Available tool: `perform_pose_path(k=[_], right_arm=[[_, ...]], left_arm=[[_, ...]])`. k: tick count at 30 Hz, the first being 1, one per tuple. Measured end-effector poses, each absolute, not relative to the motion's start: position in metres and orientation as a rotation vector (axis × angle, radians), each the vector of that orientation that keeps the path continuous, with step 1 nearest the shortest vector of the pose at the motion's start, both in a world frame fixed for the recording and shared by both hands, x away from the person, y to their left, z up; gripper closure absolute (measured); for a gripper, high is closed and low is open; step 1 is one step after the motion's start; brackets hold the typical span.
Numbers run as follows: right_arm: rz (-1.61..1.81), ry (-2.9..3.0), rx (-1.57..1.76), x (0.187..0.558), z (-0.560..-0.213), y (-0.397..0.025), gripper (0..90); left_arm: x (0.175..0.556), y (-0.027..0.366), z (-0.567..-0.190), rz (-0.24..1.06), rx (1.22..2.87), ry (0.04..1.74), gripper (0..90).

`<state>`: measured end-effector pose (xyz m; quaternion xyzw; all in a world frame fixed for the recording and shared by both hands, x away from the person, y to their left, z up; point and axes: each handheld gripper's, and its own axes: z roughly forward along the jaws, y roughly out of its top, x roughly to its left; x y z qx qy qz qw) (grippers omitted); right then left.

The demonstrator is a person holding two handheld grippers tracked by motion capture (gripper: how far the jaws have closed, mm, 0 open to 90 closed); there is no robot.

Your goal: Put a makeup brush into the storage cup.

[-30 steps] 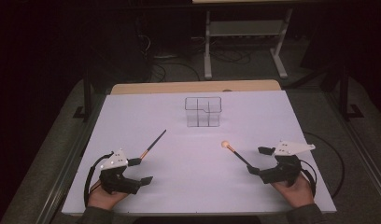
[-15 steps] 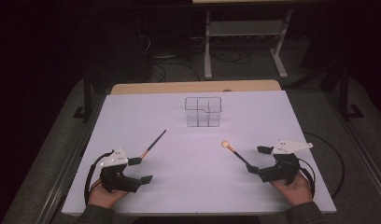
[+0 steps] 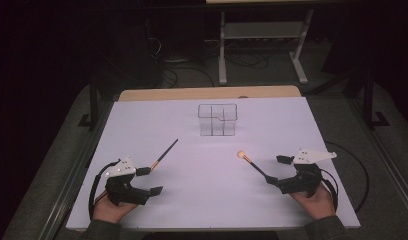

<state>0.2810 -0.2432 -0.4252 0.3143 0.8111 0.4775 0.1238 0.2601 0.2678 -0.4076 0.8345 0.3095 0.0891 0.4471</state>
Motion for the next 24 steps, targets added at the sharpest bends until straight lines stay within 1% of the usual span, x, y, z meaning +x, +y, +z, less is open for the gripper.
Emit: perform_pose_path(k=[2, 4, 15, 21, 24], right_arm=[[1.392, 2.364, 0.917, 0.281, -0.425, -0.244, 14.1], [1.394, 2.362, 0.924, 0.28, -0.425, -0.244, 14.1], [1.383, 2.376, 0.908, 0.28, -0.425, -0.243, 14.0], [1.384, 2.37, 0.891, 0.279, -0.419, -0.242, 14.0], [1.384, 2.375, 0.889, 0.279, -0.42, -0.243, 13.9]], left_arm=[[0.261, 0.269, -0.406, 0.221, 2.062, 0.769, 17.7], [0.263, 0.27, -0.405, 0.192, 2.066, 0.772, 17.7], [0.265, 0.26, -0.393, 0.191, 2.123, 0.728, 17.6], [0.269, 0.262, -0.389, 0.17, 2.107, 0.736, 17.6], [0.273, 0.26, -0.387, 0.16, 2.135, 0.741, 17.6]])
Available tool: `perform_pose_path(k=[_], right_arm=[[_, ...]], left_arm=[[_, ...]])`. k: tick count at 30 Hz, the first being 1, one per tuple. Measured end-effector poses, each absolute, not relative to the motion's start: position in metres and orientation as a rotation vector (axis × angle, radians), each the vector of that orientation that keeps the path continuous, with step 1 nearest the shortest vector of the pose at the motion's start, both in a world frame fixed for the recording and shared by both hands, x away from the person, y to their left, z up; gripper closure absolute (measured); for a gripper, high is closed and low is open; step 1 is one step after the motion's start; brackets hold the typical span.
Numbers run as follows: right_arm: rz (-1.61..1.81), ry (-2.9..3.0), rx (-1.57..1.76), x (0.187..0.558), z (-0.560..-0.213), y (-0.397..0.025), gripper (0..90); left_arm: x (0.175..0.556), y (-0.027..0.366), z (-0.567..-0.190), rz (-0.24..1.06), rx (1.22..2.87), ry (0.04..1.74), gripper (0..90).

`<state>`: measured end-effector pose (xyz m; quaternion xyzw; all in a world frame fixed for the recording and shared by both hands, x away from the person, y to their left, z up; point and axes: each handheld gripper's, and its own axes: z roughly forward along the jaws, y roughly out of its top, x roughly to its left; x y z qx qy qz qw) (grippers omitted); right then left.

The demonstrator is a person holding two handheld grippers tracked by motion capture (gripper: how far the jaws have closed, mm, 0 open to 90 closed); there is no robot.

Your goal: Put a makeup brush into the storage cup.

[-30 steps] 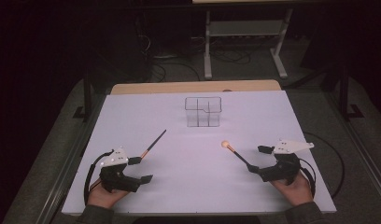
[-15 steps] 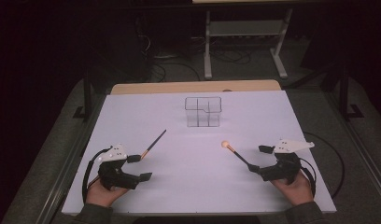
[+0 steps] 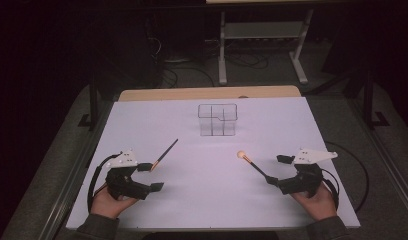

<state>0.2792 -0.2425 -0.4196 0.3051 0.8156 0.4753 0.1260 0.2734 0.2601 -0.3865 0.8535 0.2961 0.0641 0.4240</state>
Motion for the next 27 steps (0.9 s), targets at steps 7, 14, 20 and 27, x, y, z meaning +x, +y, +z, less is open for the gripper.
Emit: perform_pose_path(k=[7, 14, 20, 27], right_arm=[[1.371, 2.385, 0.894, 0.28, -0.42, -0.241, 13.9], [1.371, 2.382, 0.892, 0.281, -0.42, -0.241, 13.9], [1.358, 2.395, 0.891, 0.282, -0.42, -0.24, 13.9], [1.352, 2.393, 0.876, 0.282, -0.419, -0.241, 13.9]], left_arm=[[0.278, 0.262, -0.38, 0.173, 2.129, 0.739, 18.6], [0.29, 0.267, -0.373, 0.192, 2.139, 0.769, 19.6], [0.302, 0.265, -0.367, 0.203, 2.159, 0.769, 20.6], [0.318, 0.262, -0.363, 0.209, 2.189, 0.791, 23.0]])
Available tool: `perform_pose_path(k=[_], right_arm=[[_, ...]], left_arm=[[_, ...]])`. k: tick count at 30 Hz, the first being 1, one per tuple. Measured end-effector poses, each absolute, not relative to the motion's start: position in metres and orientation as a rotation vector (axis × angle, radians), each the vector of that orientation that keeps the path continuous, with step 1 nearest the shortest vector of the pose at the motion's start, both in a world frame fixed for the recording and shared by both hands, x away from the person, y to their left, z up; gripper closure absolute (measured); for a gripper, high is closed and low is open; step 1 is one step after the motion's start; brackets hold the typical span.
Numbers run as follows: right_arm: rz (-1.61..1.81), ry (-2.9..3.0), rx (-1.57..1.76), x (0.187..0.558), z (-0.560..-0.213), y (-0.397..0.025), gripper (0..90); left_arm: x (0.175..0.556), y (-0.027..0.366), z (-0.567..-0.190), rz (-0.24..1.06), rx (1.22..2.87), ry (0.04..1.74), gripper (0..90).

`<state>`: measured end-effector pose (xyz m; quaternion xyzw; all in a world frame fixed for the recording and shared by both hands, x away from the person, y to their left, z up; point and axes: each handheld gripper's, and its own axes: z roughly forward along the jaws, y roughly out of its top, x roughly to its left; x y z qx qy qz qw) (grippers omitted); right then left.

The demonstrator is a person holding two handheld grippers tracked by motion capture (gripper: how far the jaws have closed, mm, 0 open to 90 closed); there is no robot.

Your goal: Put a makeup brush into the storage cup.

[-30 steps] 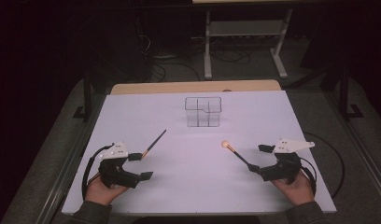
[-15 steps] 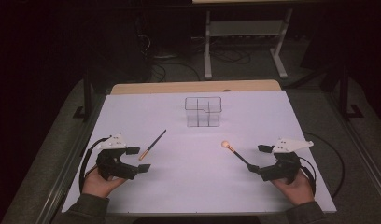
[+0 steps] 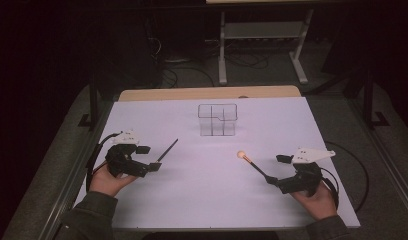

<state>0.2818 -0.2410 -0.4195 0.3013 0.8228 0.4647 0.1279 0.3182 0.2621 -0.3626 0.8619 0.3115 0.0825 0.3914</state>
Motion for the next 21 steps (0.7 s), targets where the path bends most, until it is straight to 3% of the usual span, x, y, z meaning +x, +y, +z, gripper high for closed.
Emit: perform_pose_path(k=[21], right_arm=[[1.327, 2.404, 0.873, 0.284, -0.419, -0.24, 14.1]], left_arm=[[0.374, 0.246, -0.367, 0.179, 2.34, 0.884, 32.8]])
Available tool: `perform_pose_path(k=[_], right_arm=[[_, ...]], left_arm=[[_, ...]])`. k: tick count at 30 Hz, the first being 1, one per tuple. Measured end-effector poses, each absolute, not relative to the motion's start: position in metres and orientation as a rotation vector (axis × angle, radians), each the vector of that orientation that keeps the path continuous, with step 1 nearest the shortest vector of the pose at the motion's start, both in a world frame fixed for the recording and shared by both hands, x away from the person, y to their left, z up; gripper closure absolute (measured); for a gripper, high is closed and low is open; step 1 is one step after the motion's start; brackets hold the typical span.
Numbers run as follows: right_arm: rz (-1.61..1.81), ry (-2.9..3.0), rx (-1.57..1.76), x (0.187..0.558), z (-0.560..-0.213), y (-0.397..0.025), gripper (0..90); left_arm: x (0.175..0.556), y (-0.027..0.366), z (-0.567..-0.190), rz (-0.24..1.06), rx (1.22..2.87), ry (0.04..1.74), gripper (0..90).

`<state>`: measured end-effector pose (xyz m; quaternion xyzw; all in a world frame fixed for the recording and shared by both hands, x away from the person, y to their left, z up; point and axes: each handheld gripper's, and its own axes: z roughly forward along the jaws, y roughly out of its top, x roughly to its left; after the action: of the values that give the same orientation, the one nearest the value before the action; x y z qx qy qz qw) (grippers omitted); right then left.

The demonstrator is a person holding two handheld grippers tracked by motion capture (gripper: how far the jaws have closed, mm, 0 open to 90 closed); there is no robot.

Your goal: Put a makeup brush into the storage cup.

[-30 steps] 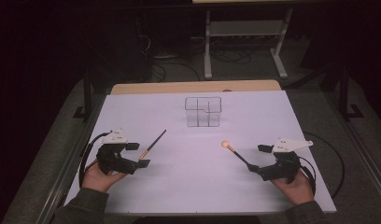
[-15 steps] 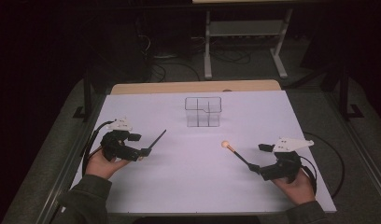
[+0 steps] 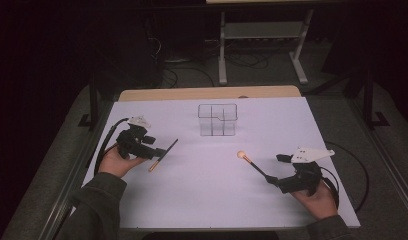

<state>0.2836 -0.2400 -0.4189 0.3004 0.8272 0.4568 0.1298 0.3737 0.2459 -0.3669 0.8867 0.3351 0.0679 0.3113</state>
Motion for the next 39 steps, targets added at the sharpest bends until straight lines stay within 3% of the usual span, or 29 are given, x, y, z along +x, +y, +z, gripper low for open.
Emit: perform_pose_path(k=[33, 39], right_arm=[[1.305, 2.446, 0.847, 0.285, -0.421, -0.237, 14.2], [1.306, 2.445, 0.841, 0.285, -0.421, -0.237, 14.4]], left_arm=[[0.405, 0.227, -0.401, 0.106, 2.54, 1.001, 52.3], [0.405, 0.224, -0.404, 0.117, 2.558, 1.024, 59.6]])
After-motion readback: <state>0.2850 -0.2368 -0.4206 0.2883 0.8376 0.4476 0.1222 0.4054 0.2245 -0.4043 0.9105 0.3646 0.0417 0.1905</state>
